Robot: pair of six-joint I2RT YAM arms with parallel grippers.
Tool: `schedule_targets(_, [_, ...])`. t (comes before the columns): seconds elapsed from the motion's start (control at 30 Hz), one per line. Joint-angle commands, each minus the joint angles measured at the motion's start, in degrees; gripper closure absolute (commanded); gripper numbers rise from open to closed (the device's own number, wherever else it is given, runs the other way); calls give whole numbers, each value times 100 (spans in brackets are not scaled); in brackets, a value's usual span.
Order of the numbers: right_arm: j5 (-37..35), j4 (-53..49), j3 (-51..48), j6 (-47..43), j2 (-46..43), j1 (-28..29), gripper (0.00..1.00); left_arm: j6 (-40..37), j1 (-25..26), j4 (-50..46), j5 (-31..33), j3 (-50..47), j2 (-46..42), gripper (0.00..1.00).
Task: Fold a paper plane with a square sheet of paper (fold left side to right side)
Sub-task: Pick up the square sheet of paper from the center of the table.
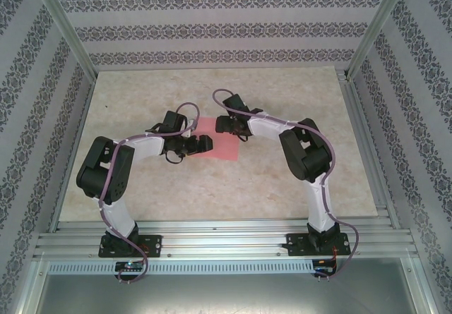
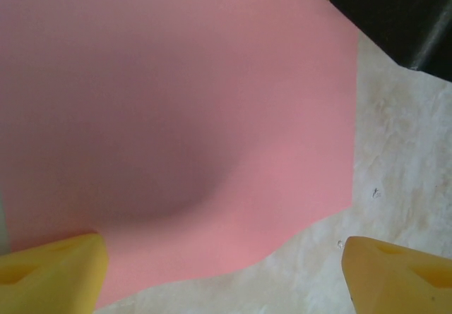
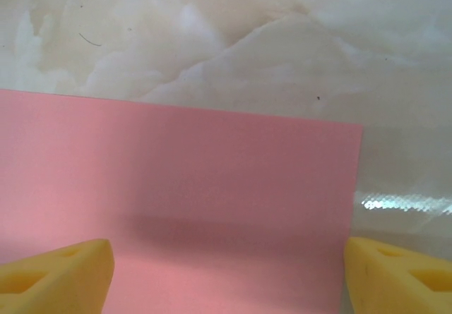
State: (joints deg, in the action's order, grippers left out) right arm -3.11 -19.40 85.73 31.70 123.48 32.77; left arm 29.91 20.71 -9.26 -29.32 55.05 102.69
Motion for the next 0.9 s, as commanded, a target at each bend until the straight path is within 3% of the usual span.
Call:
schedule_targets(0.0, [1066,22,-330,332,-13,317,17,17,42,-90,111,-19,257,12])
schedule_targets(0.47, [1302,353,-697,422,-391,216,15,23,50,-119,151,-15,214,12])
schedule_targets(0.67, [1570,676,-973,572,-563,98,19,390,60,341,-101,-86,242,13])
schedule_targets(0.77, [1686,803,-1066,657,-544,78,21,530,76,484,-144,-83,272,18])
schedule_targets(0.87, [1676,860,-1174,670,-641,25,21,562,88,488,-136,-66,297,31])
